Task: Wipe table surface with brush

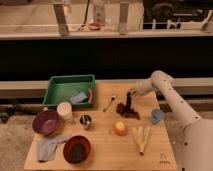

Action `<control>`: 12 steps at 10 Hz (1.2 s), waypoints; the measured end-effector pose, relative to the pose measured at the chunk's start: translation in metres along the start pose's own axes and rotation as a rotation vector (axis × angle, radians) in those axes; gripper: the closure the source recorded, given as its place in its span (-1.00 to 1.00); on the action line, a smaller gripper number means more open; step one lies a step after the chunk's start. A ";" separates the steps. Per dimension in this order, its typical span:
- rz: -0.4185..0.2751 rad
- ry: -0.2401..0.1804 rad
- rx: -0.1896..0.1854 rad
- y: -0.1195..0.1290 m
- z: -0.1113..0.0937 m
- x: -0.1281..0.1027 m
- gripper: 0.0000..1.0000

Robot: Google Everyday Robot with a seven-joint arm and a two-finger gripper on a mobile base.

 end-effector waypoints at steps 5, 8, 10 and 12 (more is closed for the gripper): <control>-0.004 0.003 -0.008 0.041 -0.020 -0.061 1.00; 0.033 0.030 0.007 0.055 -0.039 -0.055 1.00; 0.054 0.063 0.025 0.054 -0.055 -0.040 1.00; 0.061 0.083 0.036 0.046 -0.063 -0.023 1.00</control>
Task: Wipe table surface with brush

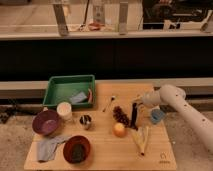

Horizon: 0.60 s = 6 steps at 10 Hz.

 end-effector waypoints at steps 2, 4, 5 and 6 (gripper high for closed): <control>0.013 0.008 0.003 -0.007 0.001 0.021 1.00; 0.015 0.001 0.003 -0.018 0.012 0.036 1.00; 0.013 -0.006 0.005 -0.021 0.015 0.042 1.00; 0.006 -0.016 0.007 -0.029 0.023 0.046 1.00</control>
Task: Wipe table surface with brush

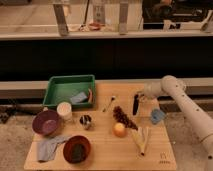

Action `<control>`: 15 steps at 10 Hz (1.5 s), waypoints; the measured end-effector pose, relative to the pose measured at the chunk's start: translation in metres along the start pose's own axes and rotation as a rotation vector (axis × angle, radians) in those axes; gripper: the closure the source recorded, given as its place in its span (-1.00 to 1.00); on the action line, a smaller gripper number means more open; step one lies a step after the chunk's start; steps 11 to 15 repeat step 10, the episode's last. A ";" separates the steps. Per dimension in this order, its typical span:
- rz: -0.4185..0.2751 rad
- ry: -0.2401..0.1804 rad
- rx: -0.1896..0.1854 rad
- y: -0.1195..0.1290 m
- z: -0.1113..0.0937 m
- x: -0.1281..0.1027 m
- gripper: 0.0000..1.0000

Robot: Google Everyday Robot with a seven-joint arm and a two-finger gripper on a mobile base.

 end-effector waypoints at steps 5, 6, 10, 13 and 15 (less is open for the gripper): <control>-0.069 -0.091 -0.010 -0.023 0.034 -0.030 1.00; -0.078 -0.111 -0.015 -0.019 0.037 -0.041 1.00; -0.110 -0.163 -0.008 0.006 0.028 -0.088 1.00; -0.110 -0.163 -0.008 0.006 0.028 -0.088 1.00; -0.110 -0.163 -0.008 0.006 0.028 -0.088 1.00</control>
